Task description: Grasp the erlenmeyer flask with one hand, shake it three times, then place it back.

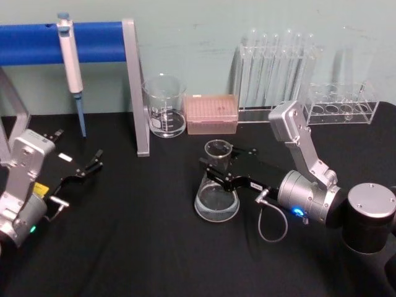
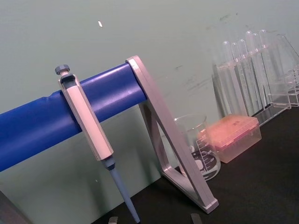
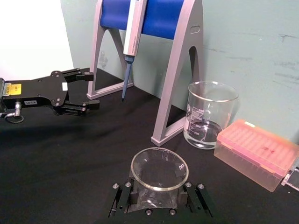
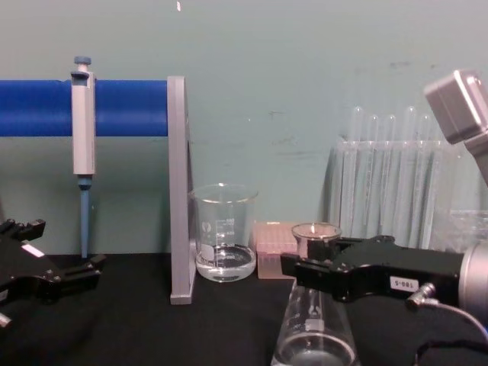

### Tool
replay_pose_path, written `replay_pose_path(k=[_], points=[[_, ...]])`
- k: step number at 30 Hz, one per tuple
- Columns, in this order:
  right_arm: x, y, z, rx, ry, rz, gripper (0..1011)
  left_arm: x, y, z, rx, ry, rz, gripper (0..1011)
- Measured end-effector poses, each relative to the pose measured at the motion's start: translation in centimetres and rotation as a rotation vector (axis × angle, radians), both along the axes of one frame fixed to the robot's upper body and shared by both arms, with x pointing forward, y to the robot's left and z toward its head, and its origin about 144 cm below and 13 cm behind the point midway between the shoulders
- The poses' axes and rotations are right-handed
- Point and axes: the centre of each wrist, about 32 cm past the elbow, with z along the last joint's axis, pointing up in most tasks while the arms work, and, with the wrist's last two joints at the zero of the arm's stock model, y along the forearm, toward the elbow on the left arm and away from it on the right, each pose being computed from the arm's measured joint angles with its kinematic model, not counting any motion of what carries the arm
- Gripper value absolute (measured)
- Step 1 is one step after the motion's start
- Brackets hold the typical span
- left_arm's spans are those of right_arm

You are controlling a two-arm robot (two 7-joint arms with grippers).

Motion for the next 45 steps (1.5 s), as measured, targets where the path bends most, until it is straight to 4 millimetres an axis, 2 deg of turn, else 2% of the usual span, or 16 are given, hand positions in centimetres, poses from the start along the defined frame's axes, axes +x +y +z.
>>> replay_pose_path(k=[16, 21, 26, 27, 34, 45], points=[[0.00, 0.00, -0.01, 0.000, 0.000, 0.001, 471, 0.00, 0.00, 0.00, 0.000, 0.000, 0.000, 1001], [-0.01, 0.01, -0.01, 0.000, 0.000, 0.001, 602, 0.00, 0.00, 0.00, 0.000, 0.000, 0.000, 1001], [-0.01, 0.00, -0.01, 0.000, 0.000, 0.001, 767, 0.00, 0.00, 0.00, 0.000, 0.000, 0.000, 1001], [-0.01, 0.00, -0.02, 0.000, 0.000, 0.001, 825, 0.00, 0.00, 0.00, 0.000, 0.000, 0.000, 1001], [-0.01, 0.00, -0.02, 0.000, 0.001, 0.001, 985, 0.00, 0.00, 0.00, 0.000, 0.000, 0.000, 1001], [-0.35, -0.58, 0.03, 0.006, 0.005, 0.007, 1003, 0.00, 0.00, 0.00, 0.000, 0.000, 0.000, 1001]])
